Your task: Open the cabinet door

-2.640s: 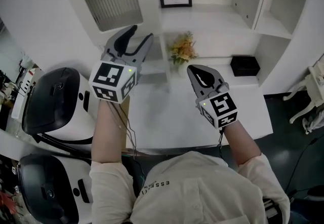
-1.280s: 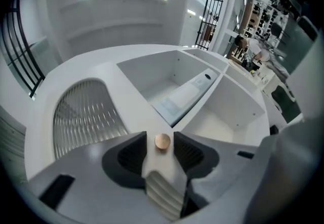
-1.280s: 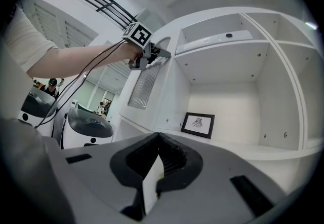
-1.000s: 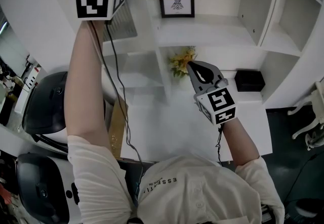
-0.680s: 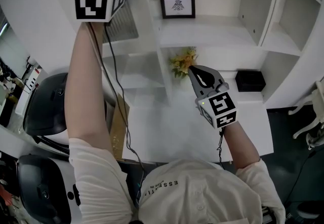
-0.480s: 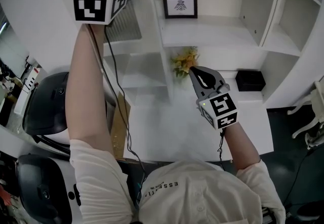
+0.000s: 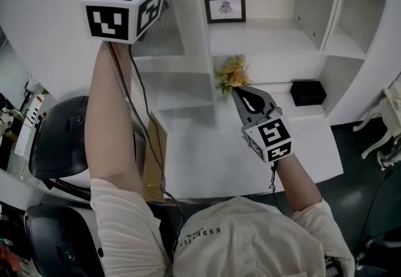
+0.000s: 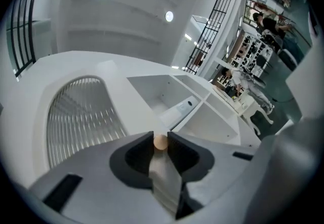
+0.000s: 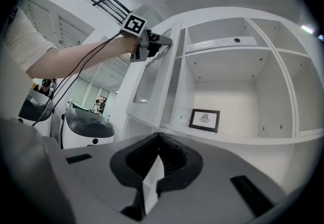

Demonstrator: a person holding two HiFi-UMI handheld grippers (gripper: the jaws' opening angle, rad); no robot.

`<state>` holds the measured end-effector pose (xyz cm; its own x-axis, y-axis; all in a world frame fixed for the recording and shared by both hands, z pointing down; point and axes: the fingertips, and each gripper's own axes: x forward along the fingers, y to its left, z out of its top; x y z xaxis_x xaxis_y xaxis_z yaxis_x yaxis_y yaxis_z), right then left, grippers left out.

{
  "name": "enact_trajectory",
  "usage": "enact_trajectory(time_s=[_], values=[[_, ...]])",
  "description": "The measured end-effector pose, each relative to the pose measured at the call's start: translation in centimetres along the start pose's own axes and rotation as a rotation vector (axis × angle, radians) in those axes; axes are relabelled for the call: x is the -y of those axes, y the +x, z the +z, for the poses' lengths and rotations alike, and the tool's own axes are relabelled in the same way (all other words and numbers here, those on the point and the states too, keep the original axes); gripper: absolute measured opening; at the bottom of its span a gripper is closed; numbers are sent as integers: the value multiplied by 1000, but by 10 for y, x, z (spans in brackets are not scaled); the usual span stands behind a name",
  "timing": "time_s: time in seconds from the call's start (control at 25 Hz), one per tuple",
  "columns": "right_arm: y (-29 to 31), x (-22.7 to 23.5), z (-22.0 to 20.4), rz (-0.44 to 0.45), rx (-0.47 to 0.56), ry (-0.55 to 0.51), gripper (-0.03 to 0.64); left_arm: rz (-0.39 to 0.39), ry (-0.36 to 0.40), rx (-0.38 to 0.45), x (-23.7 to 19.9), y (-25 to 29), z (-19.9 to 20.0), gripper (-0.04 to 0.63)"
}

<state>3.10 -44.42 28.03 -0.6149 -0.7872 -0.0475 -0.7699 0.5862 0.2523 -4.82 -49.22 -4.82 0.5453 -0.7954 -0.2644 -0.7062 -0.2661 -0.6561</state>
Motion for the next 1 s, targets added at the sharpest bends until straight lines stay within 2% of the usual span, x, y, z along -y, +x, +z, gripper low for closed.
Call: enact_trajectory(time_s=[0.44,0.72,1.0], values=[[-16,-23,9,-127,-13,21,15,-89,-32,75,2,-41,16,84],[-26,-30,24,-203,0,24,14,-128,-53,51,3,-51,17,74],[-41,-39,25,-250,-7,49,15,-164,-91,86,-1,-77,24,74]])
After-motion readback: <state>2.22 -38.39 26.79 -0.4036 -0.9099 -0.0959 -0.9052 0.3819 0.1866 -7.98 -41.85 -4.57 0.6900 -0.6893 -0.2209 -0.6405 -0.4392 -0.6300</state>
